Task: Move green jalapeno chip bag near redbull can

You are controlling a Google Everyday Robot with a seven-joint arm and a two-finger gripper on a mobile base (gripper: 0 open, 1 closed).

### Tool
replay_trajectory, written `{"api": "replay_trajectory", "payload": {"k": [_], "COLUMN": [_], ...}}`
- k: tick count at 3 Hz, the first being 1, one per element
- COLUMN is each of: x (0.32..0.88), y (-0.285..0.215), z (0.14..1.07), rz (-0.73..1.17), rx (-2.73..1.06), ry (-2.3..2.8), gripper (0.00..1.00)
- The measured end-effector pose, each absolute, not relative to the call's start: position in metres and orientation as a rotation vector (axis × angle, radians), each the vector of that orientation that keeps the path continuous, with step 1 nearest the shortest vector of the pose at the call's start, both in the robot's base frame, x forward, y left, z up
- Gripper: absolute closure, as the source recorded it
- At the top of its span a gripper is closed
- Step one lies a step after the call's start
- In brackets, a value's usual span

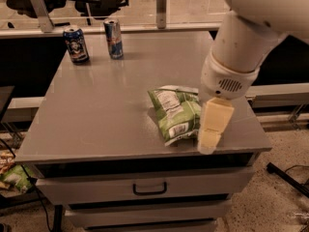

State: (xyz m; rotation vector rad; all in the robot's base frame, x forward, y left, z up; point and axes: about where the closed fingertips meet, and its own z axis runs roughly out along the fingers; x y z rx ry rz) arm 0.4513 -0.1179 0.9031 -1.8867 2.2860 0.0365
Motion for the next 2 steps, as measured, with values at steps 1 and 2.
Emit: {"api": "replay_trajectory", "payload": {"k": [1,2], "x": [0.462,0.473], "y": [-0.111,-0.108], "z": [0.883,0.871], "rz": [0.025,0.027], "rx": [-1.848,-1.816], "ry": [2.305,2.31], "gripper": [0.0,0.0]}}
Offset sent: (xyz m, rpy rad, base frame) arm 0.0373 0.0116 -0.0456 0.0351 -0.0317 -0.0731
